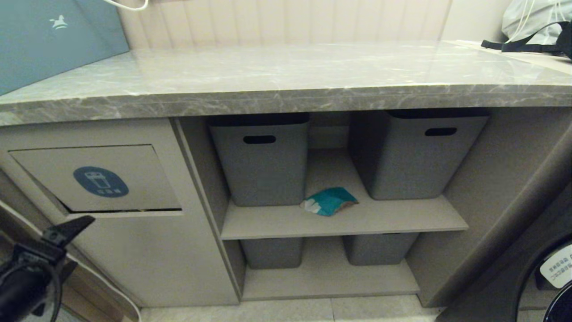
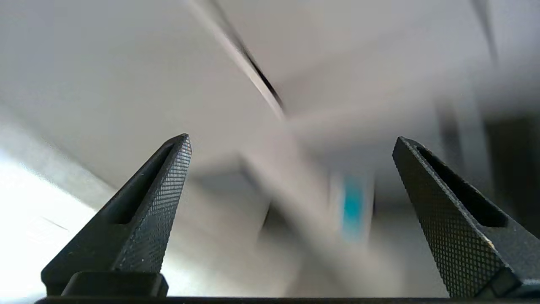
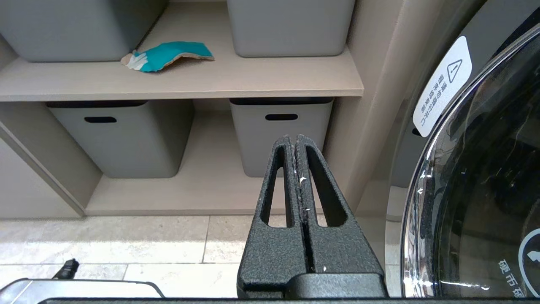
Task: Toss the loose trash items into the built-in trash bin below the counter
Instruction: Pick up the garbage
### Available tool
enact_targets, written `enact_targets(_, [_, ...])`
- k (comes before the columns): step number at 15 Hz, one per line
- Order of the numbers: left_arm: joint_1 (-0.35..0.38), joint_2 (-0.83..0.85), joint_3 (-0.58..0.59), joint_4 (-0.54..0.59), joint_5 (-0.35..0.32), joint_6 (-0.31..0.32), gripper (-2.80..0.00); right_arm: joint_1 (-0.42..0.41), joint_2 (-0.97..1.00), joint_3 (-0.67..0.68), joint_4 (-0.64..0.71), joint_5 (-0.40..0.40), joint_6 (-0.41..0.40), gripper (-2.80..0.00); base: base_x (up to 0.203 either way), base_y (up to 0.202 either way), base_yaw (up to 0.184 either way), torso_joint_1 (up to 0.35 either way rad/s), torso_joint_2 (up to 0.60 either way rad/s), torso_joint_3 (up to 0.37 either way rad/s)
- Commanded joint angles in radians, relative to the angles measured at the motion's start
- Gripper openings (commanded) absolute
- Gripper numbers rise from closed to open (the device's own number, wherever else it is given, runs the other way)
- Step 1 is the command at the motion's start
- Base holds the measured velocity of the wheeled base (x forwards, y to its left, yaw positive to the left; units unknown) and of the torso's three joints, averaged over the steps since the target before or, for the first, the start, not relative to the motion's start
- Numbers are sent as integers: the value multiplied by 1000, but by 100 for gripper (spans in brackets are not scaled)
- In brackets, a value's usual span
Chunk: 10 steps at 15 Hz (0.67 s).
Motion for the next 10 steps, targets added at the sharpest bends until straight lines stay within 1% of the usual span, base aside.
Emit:
enact_targets(1, [-11,-177,41,19,-306,310,0,0,-1,0,0,0,0,-280,0,0,0,0,0,0])
enact_targets(2, [-21,-223,48,61,-432,439,0,0,-1,0,0,0,0,-280,0,0,0,0,0,0])
enact_targets(3, [-26,-274,51,110,-482,504,0,0,-1,0,0,0,0,-280,0,0,0,0,0,0])
enact_targets(5, [-31,-383,54,220,-495,595,0,0,-1,0,0,0,0,-280,0,0,0,0,0,0])
enact_targets(8, [-33,-577,41,464,-488,715,0,0,-1,0,0,0,0,-280,0,0,0,0,0,0])
enact_targets(10, [-32,-701,21,580,-432,735,0,0,-1,0,0,0,0,-280,0,0,0,0,0,0])
